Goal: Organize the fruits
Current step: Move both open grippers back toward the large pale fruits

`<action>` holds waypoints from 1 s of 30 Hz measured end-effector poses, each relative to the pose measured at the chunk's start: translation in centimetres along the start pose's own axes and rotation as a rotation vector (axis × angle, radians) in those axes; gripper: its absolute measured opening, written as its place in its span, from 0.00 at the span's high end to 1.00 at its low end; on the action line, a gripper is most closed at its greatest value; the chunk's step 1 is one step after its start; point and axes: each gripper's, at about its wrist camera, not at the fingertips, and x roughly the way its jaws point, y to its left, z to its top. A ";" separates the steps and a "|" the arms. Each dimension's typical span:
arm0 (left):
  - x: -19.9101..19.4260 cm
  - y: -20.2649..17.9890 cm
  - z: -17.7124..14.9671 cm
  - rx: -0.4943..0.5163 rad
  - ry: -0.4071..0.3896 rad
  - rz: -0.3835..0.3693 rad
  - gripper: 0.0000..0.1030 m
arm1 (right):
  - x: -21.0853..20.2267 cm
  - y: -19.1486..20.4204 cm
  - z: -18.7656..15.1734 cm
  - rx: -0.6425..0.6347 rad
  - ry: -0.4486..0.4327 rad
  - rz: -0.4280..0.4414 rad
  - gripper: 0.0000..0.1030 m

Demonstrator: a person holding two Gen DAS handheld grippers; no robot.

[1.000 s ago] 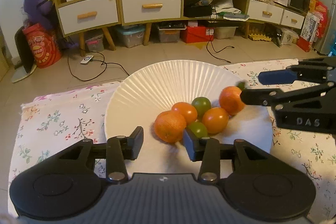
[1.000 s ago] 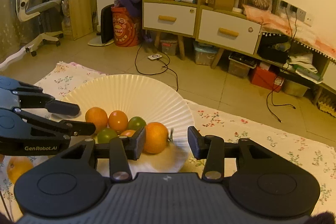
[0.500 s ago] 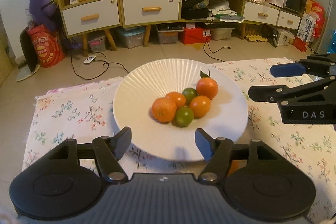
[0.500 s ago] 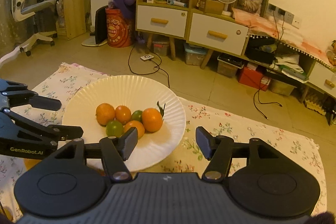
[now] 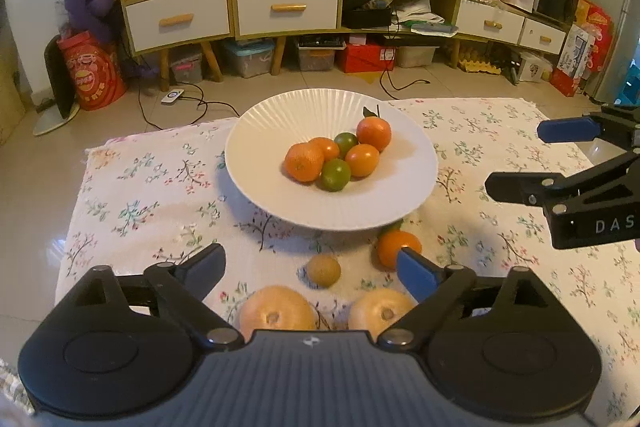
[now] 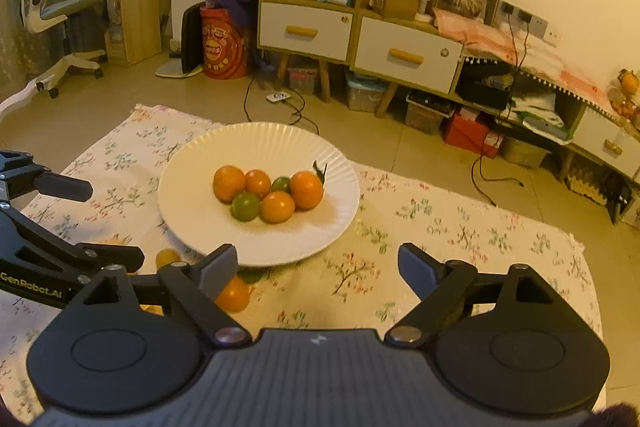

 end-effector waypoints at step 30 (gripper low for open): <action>-1.1 2.0 -5.2 -0.023 -0.002 0.079 0.15 | -1.6 5.0 -5.6 -0.092 0.045 0.006 0.00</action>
